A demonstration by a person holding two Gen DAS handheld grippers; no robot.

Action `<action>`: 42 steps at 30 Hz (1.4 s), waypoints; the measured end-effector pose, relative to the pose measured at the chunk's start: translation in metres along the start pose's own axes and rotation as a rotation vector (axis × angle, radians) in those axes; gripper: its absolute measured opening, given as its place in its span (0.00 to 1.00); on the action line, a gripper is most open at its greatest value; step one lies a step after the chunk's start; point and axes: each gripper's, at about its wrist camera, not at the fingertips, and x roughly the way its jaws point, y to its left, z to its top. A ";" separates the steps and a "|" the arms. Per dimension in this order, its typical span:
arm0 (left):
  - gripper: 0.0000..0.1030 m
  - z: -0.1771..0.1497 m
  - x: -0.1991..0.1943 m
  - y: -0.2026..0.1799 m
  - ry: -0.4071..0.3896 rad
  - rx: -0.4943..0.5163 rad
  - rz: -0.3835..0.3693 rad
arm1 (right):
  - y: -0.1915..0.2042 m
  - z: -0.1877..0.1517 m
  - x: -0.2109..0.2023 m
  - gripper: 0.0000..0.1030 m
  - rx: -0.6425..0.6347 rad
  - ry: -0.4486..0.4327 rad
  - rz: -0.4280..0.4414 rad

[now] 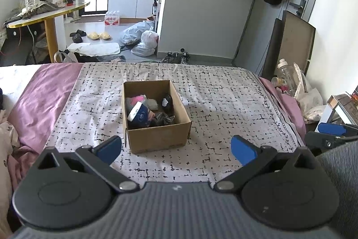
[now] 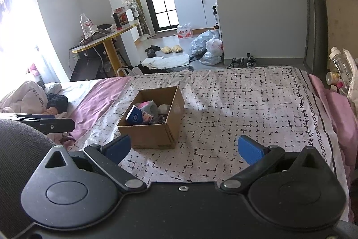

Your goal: Organize soft objects

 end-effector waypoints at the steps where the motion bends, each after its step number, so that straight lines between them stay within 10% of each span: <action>1: 1.00 0.000 0.000 0.000 -0.003 0.000 0.001 | 0.000 0.000 0.000 1.00 0.000 -0.001 -0.001; 42: 1.00 -0.002 -0.002 -0.001 -0.011 -0.006 0.009 | 0.000 -0.001 -0.003 1.00 0.006 -0.003 -0.025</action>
